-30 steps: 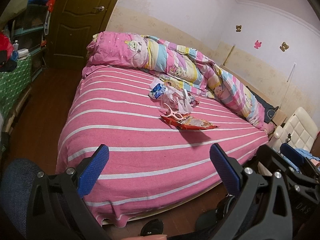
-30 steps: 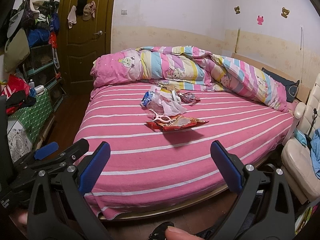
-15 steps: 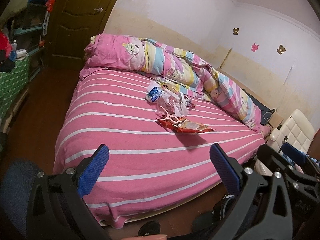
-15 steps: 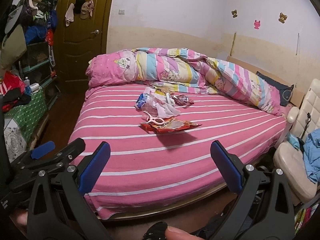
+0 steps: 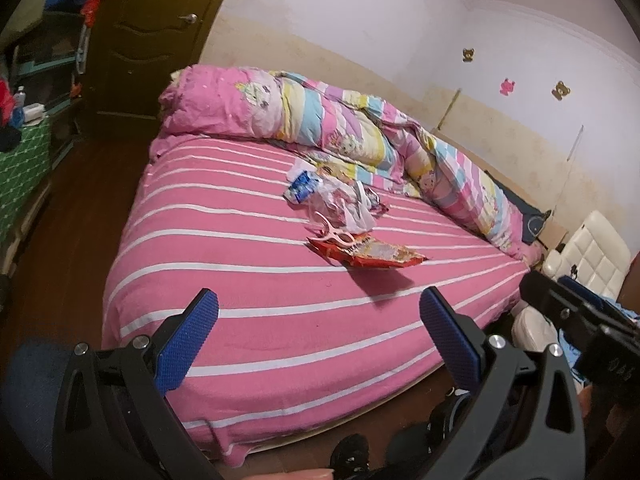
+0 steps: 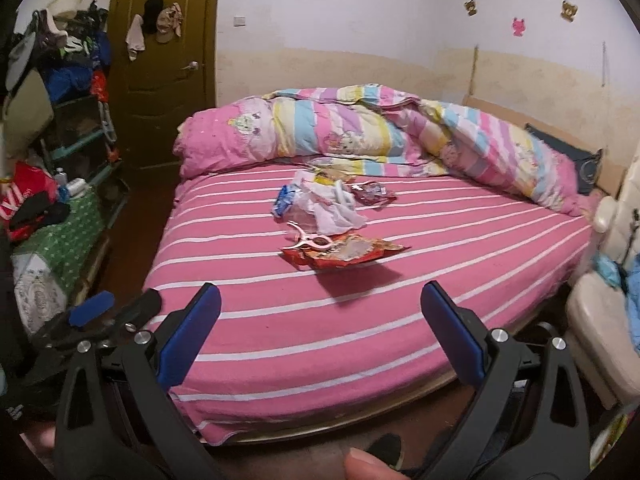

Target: Collect trash

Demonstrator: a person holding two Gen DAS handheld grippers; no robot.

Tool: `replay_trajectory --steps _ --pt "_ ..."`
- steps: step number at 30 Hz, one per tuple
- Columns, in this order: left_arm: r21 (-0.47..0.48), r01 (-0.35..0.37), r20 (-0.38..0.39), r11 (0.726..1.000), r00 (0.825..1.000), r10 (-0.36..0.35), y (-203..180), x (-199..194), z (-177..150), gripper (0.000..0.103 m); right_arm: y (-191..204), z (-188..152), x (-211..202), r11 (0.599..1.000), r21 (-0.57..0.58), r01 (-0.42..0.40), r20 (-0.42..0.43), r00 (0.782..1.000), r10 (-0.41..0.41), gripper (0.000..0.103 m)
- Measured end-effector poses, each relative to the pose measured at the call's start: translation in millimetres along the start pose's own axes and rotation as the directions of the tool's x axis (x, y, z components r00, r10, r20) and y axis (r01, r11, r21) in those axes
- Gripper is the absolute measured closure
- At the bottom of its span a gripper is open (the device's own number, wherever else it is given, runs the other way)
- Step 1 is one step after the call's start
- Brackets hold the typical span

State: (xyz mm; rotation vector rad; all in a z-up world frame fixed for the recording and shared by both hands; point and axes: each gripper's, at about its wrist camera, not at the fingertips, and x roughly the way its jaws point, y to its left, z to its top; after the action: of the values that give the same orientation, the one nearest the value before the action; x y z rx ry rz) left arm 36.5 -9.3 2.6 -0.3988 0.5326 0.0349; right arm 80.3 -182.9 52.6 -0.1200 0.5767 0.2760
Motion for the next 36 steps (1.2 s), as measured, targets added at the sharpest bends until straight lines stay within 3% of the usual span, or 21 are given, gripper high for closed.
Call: replay_trajectory --steps 9,18,24,30,32,33,34,36 --pt "0.128 0.048 -0.08 0.991 0.996 -0.038 -24.8 65.2 0.0 0.005 -51.6 -2.5 64.5 0.982 0.141 -0.128 -0.049 0.989 0.137 0.004" --pt "0.153 0.048 -0.107 0.987 0.994 -0.032 -18.9 133.0 18.3 0.005 -89.2 -2.5 154.3 0.948 0.244 -0.205 -0.083 0.969 0.231 0.004" --pt "0.171 0.053 -0.124 0.984 0.992 -0.032 -19.3 178.8 36.3 0.005 -109.5 -0.4 218.5 0.888 0.376 -0.265 -0.126 0.935 0.333 0.005" --pt "0.235 0.056 -0.141 0.97 0.99 -0.023 -21.9 217.2 49.2 0.005 -130.7 -3.8 261.2 0.821 0.517 -0.243 -0.163 0.913 0.373 0.005" --pt "0.251 0.063 -0.151 0.966 0.988 -0.026 -21.8 228.1 51.7 0.005 -133.3 -2.1 274.4 0.832 0.513 -0.211 -0.189 0.917 0.35 0.008" --pt "0.259 0.064 -0.156 0.964 0.988 -0.024 -21.4 234.3 53.2 0.005 -134.6 -1.5 280.5 0.831 0.517 -0.204 -0.198 0.916 0.348 0.015" --pt "0.267 0.066 -0.161 0.962 0.987 -0.023 -21.9 240.5 54.5 0.005 -134.8 -1.3 284.6 0.833 0.516 -0.199 -0.205 0.916 0.346 0.03" --pt "0.28 0.072 -0.171 0.957 0.985 -0.024 -22.7 251.3 57.6 0.005 -135.2 0.8 296.5 0.85 0.496 -0.178 -0.23 0.917 0.326 0.043"
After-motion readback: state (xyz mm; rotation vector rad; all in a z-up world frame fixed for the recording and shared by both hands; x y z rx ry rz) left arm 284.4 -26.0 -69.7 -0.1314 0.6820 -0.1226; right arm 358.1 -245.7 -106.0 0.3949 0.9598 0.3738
